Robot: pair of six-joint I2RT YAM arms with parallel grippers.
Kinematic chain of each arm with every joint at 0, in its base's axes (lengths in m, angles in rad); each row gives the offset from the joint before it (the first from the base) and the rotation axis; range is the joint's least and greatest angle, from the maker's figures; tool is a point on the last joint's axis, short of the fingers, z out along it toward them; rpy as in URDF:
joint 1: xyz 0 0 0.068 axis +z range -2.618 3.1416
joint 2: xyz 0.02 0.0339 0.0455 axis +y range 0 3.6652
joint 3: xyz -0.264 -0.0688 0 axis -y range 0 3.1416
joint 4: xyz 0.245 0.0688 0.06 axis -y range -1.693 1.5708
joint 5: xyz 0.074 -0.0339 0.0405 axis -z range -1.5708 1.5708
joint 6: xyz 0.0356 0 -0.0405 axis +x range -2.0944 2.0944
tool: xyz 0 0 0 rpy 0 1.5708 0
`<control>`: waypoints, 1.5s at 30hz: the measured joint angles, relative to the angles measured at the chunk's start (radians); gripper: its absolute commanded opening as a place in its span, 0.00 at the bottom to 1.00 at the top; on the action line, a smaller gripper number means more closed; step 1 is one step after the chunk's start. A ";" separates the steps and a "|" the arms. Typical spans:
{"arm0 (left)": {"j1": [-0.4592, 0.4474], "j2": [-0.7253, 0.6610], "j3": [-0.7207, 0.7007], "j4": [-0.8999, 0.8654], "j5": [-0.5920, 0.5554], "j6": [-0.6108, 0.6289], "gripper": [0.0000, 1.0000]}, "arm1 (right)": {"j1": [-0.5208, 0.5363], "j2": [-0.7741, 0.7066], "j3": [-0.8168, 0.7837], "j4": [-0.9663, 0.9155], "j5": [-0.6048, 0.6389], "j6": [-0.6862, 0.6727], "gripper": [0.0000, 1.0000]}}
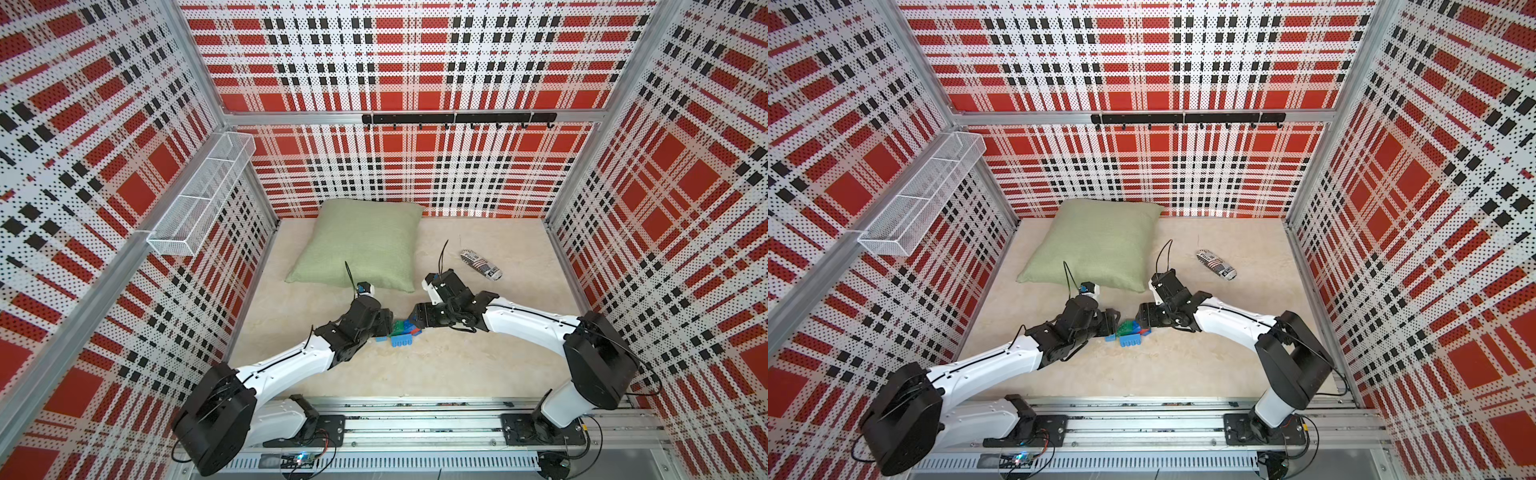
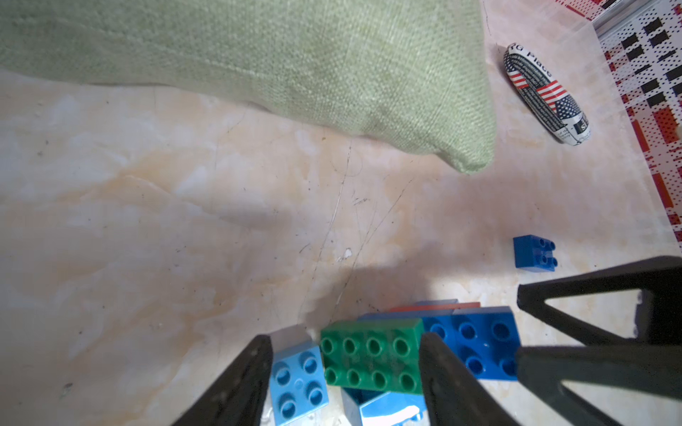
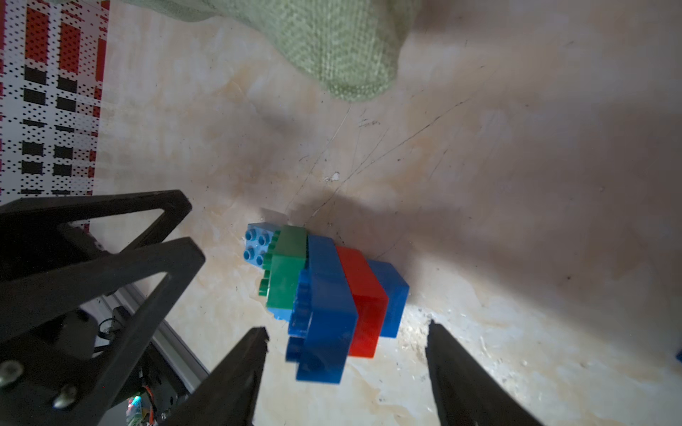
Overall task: Assemble a heart with lego
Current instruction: Adjust the lego brick at the center of the board.
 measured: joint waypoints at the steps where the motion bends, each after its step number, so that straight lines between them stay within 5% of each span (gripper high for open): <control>1: 0.000 -0.002 -0.005 0.000 0.000 0.000 0.68 | 0.000 0.006 -0.002 -0.001 0.005 0.003 0.70; 15: 0.000 -0.002 -0.009 -0.003 0.021 0.000 0.67 | -0.072 -0.048 -0.170 0.107 -0.021 0.053 0.61; 33: -0.022 -0.005 -0.009 -0.006 0.026 -0.005 0.67 | -0.106 -0.156 -0.220 0.172 -0.069 0.100 0.72; 39: 0.002 -0.080 -0.045 -0.007 0.031 -0.010 0.68 | -0.039 -0.296 -0.220 0.054 0.035 0.020 0.70; 45: 0.053 -0.126 -0.070 -0.014 0.029 -0.024 0.68 | 0.185 -0.293 -0.156 -0.069 0.145 -0.095 0.67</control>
